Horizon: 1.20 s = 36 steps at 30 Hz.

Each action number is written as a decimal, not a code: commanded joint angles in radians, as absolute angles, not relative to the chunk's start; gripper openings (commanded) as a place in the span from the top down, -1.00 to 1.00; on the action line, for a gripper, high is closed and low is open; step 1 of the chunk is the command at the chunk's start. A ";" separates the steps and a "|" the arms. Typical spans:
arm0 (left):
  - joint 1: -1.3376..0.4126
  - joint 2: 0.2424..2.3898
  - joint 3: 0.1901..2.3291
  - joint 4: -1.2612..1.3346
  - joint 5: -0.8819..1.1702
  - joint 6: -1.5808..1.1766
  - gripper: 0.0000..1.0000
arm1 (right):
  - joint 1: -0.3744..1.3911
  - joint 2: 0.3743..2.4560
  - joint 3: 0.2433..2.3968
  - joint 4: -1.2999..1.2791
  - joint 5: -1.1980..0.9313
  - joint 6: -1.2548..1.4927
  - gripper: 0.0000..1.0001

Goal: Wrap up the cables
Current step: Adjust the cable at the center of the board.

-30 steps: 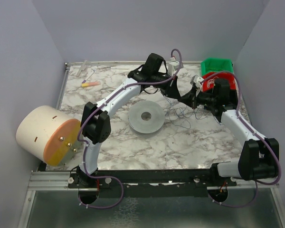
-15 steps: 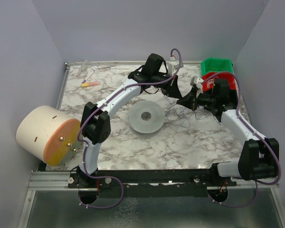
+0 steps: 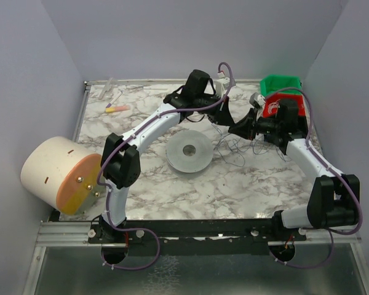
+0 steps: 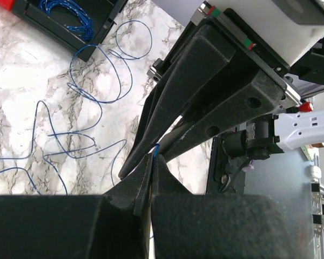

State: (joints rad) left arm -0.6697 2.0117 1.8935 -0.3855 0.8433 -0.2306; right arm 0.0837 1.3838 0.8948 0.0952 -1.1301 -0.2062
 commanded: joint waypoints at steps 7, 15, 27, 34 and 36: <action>-0.645 1.952 1.871 -0.344 0.830 -0.268 1.00 | 0.006 1.376 0.982 -0.087 -1.257 -0.337 0.25; -0.640 1.941 1.842 -0.305 0.805 -0.313 1.00 | 0.005 1.308 0.943 -0.014 -1.122 -0.332 0.07; -0.639 1.948 1.810 -0.234 0.812 -0.396 1.00 | 0.006 1.214 0.740 0.429 -0.978 -0.196 0.09; -0.639 1.948 1.794 -0.192 0.834 -0.437 1.00 | 0.039 1.246 0.720 0.488 -0.937 -0.173 0.13; -0.639 1.949 1.783 -0.181 0.838 -0.446 1.00 | 0.045 1.258 0.706 0.531 -0.926 -0.147 0.13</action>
